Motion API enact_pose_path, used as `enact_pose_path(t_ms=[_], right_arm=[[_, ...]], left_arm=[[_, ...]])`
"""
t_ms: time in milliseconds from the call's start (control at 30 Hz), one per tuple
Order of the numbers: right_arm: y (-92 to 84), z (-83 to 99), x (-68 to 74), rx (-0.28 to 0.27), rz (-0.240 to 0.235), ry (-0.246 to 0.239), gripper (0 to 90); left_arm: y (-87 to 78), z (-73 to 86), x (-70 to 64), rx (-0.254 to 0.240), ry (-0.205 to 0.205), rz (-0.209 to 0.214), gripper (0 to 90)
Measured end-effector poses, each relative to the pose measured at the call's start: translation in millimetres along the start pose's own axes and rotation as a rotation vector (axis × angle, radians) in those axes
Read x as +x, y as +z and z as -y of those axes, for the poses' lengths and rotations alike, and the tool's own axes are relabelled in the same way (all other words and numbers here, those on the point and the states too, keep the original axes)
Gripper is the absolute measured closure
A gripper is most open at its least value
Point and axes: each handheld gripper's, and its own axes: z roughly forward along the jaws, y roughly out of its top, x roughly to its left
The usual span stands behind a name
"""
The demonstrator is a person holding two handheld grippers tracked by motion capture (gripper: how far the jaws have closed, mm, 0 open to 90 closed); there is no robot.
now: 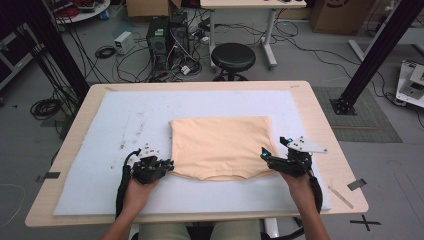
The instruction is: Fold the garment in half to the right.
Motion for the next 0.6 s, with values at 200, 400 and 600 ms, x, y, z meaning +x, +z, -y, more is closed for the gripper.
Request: enact_pose_path(t_ms=[200, 400, 600], right_arm=[[20.5, -18.1, 11.3, 0.006, -0.076, 0.007, 21.2], [52.2, -44.3, 29.1, 0.014, -0.16, 0.003, 21.2], [93.6, -67.3, 45.3, 0.068, -0.214, -0.027, 21.3]], left_arm=[[-2.1, 0.0, -0.8, -0.031, -0.015, 0.009, 84.3], [-6.8, -1.2, 1.2, -0.069, -0.049, 0.049, 84.3], [-6.8, 0.6, -0.9, -0.067, -0.045, 0.053, 84.0]])
